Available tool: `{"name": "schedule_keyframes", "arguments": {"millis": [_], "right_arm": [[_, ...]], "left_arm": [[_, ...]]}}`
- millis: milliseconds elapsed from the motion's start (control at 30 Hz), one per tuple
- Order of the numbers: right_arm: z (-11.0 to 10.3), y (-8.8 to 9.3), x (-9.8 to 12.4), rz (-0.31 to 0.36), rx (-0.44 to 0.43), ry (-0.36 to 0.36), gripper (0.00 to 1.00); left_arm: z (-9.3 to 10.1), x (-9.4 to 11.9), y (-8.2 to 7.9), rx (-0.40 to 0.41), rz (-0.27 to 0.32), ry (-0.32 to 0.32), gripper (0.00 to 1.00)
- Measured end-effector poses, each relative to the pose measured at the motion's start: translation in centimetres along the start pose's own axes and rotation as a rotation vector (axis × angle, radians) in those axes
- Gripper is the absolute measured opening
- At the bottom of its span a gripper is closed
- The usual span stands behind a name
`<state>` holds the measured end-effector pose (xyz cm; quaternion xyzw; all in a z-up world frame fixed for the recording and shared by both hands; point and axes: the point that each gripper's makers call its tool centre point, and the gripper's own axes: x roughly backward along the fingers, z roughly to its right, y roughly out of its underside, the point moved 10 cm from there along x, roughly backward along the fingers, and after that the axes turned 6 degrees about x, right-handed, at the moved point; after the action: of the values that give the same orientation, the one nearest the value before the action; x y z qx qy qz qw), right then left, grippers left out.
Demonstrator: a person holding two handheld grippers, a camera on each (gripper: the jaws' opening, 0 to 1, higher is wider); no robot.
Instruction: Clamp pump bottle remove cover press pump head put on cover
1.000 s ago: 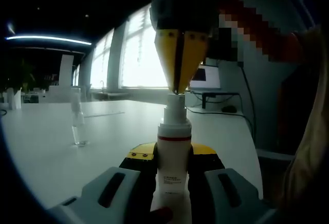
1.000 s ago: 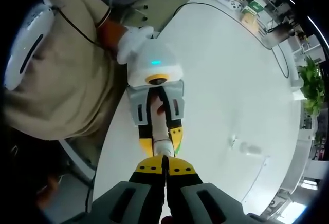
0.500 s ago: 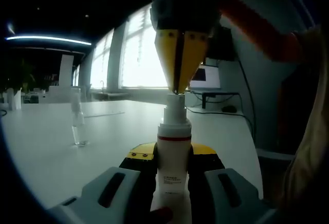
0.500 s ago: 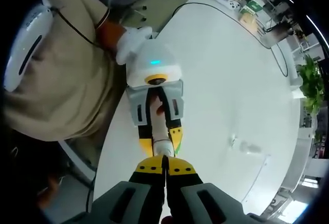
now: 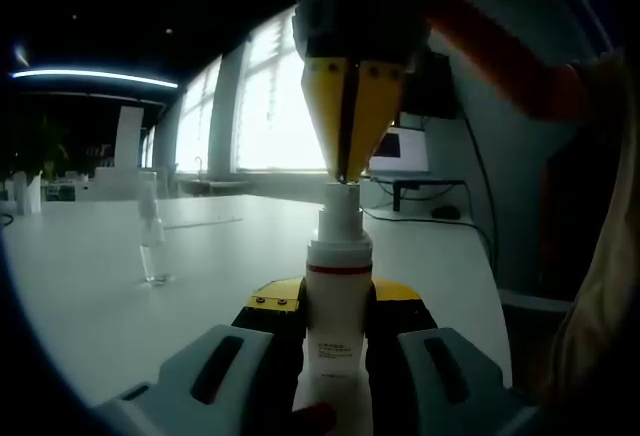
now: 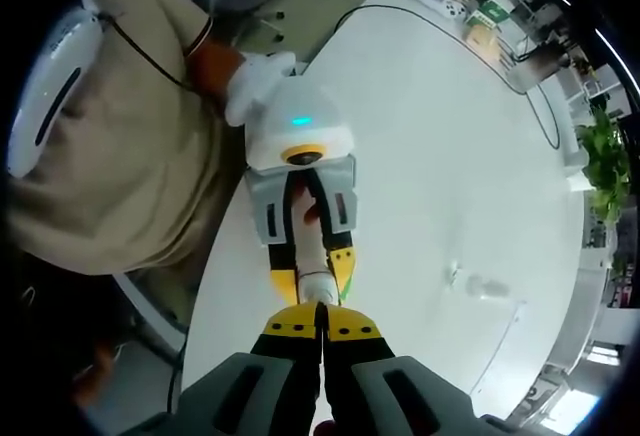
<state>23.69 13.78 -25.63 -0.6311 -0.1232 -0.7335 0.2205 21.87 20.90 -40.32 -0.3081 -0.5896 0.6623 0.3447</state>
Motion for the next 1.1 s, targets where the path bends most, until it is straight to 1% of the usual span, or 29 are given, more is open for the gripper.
{"name": "schedule_keyframes", "arguments": {"millis": [700,967,1100], "right_arm": [[-0.06,0.06,-0.04,0.005,-0.003,0.004,0.00],[-0.17,-0.27,-0.71,-0.022,0.004,0.006,0.00],[-0.16,-0.24,-0.72,-0.024,0.007,0.008,0.00]], "left_arm": [[0.24,0.01,-0.02,-0.001,0.001,0.000,0.14],[0.11,0.02,0.02,-0.002,0.001,0.000,0.14],[0.17,0.02,-0.02,-0.001,0.001,0.000,0.14]]}}
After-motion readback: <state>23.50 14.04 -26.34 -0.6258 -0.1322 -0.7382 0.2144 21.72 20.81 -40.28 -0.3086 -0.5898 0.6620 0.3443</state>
